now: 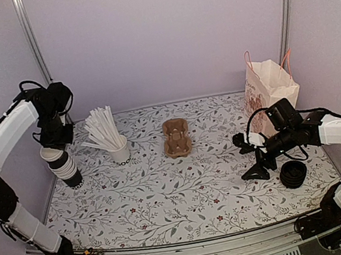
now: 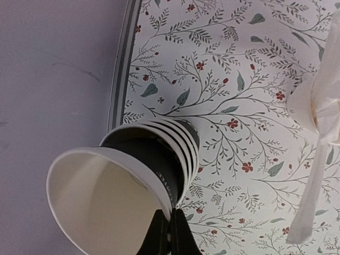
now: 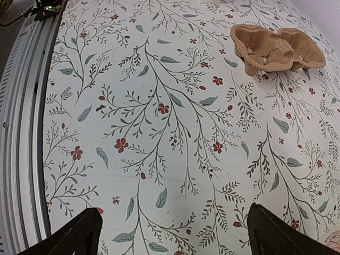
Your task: Pack the takeout coffee
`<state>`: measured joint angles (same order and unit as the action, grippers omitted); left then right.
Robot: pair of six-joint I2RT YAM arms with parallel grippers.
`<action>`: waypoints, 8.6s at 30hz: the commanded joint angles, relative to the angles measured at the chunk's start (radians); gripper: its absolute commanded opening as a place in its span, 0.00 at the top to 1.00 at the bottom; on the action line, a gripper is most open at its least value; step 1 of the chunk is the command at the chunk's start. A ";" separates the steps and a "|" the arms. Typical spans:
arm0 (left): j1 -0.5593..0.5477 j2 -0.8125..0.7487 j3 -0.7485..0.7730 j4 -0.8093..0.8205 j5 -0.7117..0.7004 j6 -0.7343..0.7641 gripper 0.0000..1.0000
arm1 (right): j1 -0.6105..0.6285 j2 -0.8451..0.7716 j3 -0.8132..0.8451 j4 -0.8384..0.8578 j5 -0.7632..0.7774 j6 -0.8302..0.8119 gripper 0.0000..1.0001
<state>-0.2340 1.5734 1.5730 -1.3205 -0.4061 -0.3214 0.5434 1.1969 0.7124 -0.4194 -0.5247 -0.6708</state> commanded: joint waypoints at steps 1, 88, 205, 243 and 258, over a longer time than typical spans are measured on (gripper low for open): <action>-0.002 0.014 0.045 -0.025 -0.035 -0.003 1.00 | 0.004 -0.005 -0.006 -0.004 0.010 -0.007 0.01; -0.975 0.484 0.307 0.204 0.214 0.210 0.68 | -0.110 -0.044 -0.017 0.047 0.061 0.023 0.01; -0.481 -0.033 -0.396 1.324 0.730 0.025 0.47 | -0.215 -0.121 0.053 -0.742 0.443 -0.285 0.92; -0.481 0.045 -0.353 1.256 0.793 0.021 0.41 | -0.429 0.013 0.128 -0.625 0.575 -0.252 0.97; -0.481 0.059 -0.334 1.236 0.825 0.026 0.42 | -0.536 0.128 0.092 -0.508 0.535 -0.212 0.95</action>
<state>-0.7254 1.6226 1.2110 -0.0746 0.4007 -0.3038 0.0120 1.2976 0.8177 -0.9558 0.0395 -0.9066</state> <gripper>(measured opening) 0.583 0.069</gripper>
